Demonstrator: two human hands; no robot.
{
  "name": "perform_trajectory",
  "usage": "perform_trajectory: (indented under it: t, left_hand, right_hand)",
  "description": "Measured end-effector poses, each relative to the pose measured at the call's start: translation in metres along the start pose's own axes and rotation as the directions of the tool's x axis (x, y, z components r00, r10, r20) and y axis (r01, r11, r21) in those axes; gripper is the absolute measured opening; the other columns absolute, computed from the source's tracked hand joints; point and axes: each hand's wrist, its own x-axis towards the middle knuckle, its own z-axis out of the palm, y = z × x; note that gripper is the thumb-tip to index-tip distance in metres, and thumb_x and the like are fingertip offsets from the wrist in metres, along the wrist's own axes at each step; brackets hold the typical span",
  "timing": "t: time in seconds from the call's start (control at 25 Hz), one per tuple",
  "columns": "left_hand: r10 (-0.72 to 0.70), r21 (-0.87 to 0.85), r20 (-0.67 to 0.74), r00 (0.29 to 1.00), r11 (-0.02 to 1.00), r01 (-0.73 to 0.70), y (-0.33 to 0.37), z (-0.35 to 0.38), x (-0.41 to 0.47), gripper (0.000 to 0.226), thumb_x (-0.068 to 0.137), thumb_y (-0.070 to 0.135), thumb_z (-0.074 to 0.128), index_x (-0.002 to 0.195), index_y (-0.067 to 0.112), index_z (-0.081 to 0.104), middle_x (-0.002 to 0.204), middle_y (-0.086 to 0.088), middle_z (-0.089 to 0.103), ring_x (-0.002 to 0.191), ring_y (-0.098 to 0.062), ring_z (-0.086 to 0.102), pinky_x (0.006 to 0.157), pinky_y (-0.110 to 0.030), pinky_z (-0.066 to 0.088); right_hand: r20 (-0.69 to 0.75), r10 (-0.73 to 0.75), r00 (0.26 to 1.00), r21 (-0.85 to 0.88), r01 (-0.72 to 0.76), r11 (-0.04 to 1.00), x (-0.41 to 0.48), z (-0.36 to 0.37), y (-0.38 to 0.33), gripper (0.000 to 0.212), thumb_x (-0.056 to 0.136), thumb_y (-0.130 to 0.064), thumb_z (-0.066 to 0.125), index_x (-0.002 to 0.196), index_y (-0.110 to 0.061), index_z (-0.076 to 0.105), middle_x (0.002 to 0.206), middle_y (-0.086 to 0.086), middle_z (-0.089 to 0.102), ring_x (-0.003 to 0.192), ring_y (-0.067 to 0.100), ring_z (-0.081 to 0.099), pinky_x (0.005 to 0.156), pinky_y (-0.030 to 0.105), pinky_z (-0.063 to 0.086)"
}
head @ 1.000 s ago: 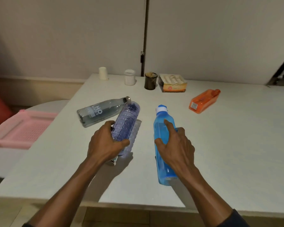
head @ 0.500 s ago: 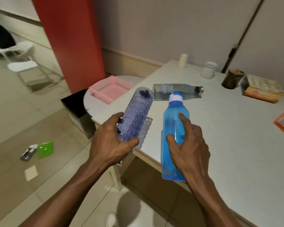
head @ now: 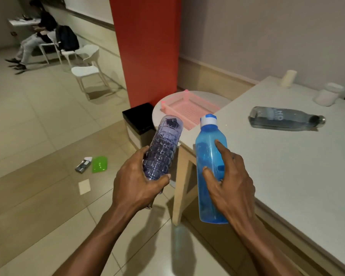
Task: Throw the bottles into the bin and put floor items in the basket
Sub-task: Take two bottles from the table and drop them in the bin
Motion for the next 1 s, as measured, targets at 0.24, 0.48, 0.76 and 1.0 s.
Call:
perform_trajectory:
  t: [0.24, 0.48, 0.76, 1.0]
  left_hand:
    - [-0.069, 0.009, -0.018, 0.997, 0.998, 0.069, -0.101, -0.079, 0.011, 0.085, 0.062, 0.056, 0.083, 0.140, 0.038, 0.056, 0.112, 0.023, 0.069, 0.087, -0.005, 0.071, 0.076, -0.039, 0.063]
    - [-0.173, 0.037, 0.021, 0.985, 0.984, 0.173, -0.181, -0.123, 0.026, 0.089, 0.060, 0.059, 0.084, 0.140, 0.037, 0.053, 0.107, 0.027, 0.069, 0.077, 0.006, 0.070, 0.074, -0.027, 0.059]
    - [-0.252, 0.043, 0.062, 0.966, 0.967, 0.249, -0.243, -0.122, 0.068, 0.088, 0.059, 0.062, 0.088, 0.137, 0.046, 0.050, 0.105, 0.028, 0.069, 0.082, -0.001, 0.073, 0.075, -0.036, 0.064]
    - [-0.319, 0.069, 0.060, 0.946, 0.947, 0.314, -0.289, -0.101, 0.139, 0.075, 0.061, 0.058, 0.091, 0.125, 0.050, 0.054, 0.097, 0.021, 0.075, 0.077, -0.007, 0.074, 0.064, -0.027, 0.058]
  right_hand:
    - [0.049, -0.090, 0.995, 0.010, 0.089, 0.996, -0.013, 0.098, -0.076, 0.070, 0.090, -0.048, 0.062, 0.153, -0.043, 0.033, 0.129, -0.001, 0.053, 0.094, 0.012, 0.054, 0.069, 0.026, 0.039]
    - [0.193, -0.118, 0.974, 0.047, 0.111, 0.993, -0.019, 0.175, -0.128, 0.072, 0.093, -0.049, 0.060, 0.155, -0.045, 0.025, 0.132, -0.003, 0.047, 0.090, 0.010, 0.055, 0.067, 0.021, 0.047]
    - [0.326, -0.094, 0.941, 0.003, 0.099, 0.995, 0.026, 0.239, -0.136, 0.073, 0.092, -0.052, 0.059, 0.154, -0.042, 0.022, 0.133, -0.003, 0.044, 0.092, 0.011, 0.057, 0.071, 0.029, 0.052]
    - [0.409, -0.123, 0.904, 0.036, 0.119, 0.992, 0.118, 0.311, -0.137, 0.072, 0.091, -0.052, 0.060, 0.151, -0.042, 0.022, 0.130, -0.001, 0.043, 0.093, 0.015, 0.059, 0.074, 0.035, 0.057]
